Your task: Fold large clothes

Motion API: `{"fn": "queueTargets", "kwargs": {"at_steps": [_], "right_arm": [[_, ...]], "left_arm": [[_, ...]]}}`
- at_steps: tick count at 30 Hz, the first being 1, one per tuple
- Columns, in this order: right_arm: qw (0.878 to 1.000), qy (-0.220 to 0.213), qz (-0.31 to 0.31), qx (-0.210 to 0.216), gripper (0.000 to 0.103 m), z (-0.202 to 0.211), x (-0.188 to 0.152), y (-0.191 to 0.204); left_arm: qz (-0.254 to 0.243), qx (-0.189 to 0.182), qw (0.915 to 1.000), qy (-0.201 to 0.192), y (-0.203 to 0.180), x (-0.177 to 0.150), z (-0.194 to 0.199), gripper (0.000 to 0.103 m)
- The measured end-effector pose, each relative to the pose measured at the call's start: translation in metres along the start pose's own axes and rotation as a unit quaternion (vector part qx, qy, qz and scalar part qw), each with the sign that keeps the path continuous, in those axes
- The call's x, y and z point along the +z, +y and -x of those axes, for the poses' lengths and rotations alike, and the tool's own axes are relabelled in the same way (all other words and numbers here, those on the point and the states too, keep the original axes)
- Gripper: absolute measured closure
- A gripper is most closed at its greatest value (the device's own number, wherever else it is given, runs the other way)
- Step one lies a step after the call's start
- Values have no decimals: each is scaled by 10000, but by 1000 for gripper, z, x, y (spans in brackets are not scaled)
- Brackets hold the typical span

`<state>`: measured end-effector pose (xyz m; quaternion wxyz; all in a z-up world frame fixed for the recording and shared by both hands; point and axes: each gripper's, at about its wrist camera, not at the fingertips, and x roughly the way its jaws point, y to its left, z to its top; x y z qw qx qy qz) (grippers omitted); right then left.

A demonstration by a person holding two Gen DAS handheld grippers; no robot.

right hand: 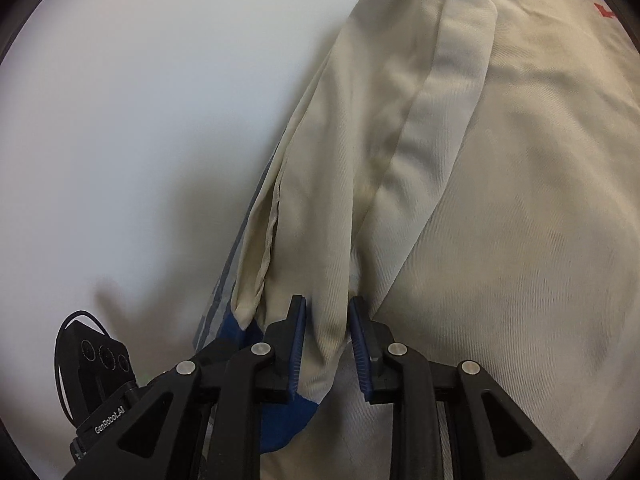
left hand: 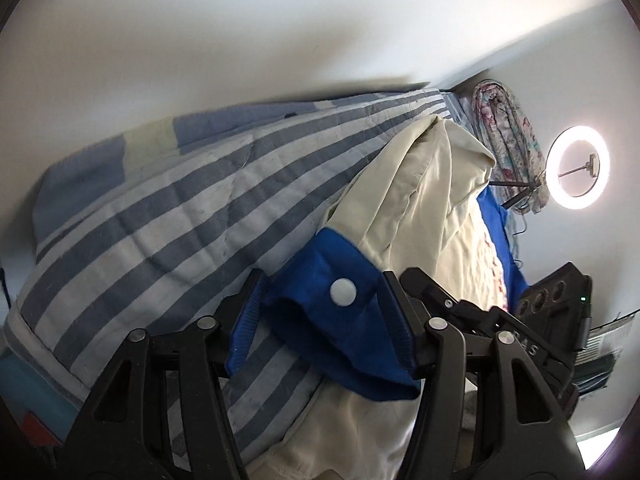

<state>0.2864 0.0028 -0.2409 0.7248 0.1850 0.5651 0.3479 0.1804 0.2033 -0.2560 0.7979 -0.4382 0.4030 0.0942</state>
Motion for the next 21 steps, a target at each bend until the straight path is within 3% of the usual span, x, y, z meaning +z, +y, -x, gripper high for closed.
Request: {"fn": "queueTargets", "kwargs": {"at_steps": [1, 2, 7, 10, 13, 17, 21], "right_arm": [[10000, 15, 36, 5, 79, 3, 0, 1], [10000, 5, 68, 10, 79, -4, 5, -3], [9992, -390, -4, -74, 79, 23, 17, -11], [9975, -646, -32, -292, 79, 43, 36, -10], [9963, -824, -119, -202, 79, 48, 53, -6], [9961, -830, -279, -70, 79, 25, 69, 3], [9982, -399, -369, -253, 79, -24, 69, 1]], "left_arm": [[-83, 82, 9999, -35, -4, 1, -1, 83], [-187, 204, 9996, -37, -10, 2, -2, 89], [-779, 275, 9939, -724, -35, -2, 31, 90], [-1203, 366, 9843, -1238, -57, -1, 63, 90], [-1602, 479, 9725, -1620, -76, 3, 86, 90], [-2061, 516, 9613, -1754, -98, 7, 102, 94], [-2480, 555, 9530, -1649, -111, 6, 104, 95]]}}
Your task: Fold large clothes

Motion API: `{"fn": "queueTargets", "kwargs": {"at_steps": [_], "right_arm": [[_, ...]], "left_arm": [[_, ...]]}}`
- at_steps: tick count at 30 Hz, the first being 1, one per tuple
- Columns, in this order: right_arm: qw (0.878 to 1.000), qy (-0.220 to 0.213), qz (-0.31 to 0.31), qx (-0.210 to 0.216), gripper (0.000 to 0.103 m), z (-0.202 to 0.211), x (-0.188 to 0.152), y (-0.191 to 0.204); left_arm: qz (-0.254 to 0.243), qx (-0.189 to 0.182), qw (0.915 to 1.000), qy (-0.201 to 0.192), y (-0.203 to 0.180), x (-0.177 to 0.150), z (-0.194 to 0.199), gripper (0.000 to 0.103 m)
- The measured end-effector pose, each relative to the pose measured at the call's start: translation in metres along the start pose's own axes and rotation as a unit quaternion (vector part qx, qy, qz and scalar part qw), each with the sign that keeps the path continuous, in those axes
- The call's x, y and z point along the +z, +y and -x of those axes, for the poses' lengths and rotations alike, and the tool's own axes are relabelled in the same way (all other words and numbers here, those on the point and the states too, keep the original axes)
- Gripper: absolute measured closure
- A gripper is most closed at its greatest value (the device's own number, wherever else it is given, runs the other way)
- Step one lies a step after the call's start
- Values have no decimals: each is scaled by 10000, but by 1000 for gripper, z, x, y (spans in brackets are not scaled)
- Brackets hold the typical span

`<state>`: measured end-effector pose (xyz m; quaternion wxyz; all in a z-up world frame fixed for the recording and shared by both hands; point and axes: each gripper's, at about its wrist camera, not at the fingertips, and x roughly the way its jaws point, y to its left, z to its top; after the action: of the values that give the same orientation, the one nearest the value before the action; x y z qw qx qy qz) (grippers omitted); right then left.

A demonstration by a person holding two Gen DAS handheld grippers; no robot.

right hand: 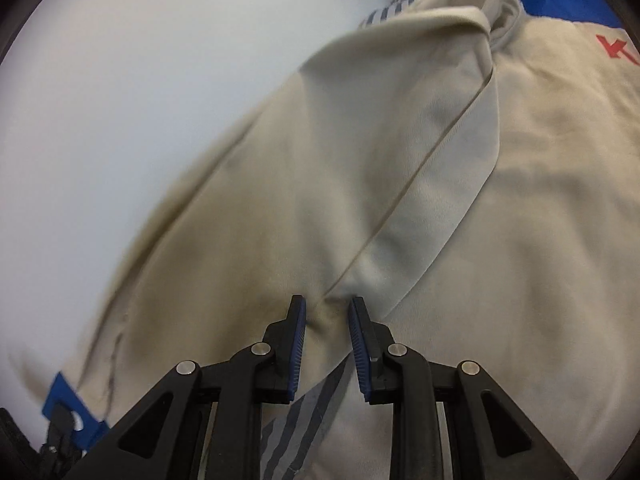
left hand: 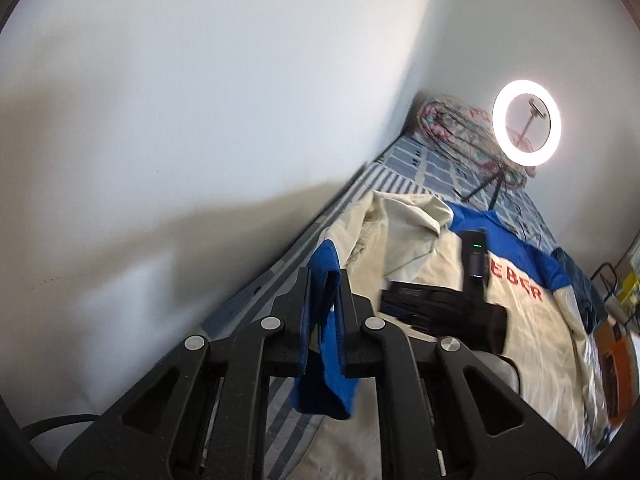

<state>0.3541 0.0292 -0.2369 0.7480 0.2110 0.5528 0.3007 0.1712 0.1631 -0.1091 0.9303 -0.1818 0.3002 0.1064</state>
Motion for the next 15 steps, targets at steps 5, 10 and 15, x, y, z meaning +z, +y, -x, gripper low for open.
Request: {"fn": "queueTargets", "kwargs": {"at_steps": [5, 10, 15], "right_arm": [[9996, 101, 236, -146, 81, -1, 1, 13], [9972, -327, 584, -347, 70, 45, 18, 34], [9945, -577, 810, -338, 66, 72, 41, 67]], "left_arm": [[-215, -126, 9996, 133, -3, -22, 8, 95], [-455, -145, 9988, 116, -3, -40, 25, 95], [-423, -231, 9986, 210, 6, -55, 36, 95]]}}
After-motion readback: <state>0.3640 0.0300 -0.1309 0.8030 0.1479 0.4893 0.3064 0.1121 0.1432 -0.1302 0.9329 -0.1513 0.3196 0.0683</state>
